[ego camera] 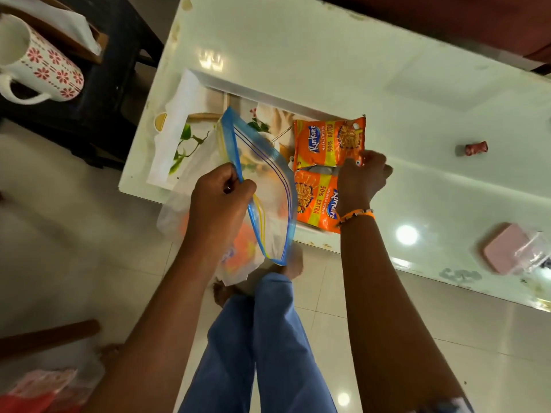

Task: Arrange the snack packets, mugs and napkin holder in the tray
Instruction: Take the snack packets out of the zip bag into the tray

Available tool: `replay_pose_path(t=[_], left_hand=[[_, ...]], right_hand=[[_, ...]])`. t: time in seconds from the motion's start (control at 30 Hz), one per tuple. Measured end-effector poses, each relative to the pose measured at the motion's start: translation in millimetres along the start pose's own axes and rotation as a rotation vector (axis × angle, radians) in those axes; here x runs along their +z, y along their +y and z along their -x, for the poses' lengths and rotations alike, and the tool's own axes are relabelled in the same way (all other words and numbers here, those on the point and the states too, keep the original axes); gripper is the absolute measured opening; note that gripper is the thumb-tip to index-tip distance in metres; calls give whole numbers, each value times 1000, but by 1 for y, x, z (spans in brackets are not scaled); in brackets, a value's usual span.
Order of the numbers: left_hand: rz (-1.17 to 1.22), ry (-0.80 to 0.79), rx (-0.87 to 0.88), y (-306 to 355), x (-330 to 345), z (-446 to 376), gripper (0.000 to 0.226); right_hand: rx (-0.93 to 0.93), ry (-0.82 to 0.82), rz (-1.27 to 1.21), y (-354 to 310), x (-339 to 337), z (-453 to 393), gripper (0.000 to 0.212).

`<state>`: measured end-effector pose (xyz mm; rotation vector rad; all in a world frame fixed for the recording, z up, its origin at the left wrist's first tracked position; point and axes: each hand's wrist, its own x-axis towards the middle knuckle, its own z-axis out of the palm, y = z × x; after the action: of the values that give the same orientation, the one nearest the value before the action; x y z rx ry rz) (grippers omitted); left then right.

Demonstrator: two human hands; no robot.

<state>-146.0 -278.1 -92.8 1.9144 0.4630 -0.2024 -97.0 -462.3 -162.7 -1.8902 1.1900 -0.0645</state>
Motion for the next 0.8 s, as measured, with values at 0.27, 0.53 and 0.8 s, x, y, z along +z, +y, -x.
replay_pose_path(t=[0.27,0.53,0.8], left_hand=[[43,-30,-18,1,-4,-3,18],[59,-44,-27,1,-10,-4,20],[184,52,-45,3,-34,15,31]], right_hand=[[15,-241,348,-4,1,-48,28],[64,-137,300,15,-10,-45,34],[-532,-385,-34,-55,-20,62,8]])
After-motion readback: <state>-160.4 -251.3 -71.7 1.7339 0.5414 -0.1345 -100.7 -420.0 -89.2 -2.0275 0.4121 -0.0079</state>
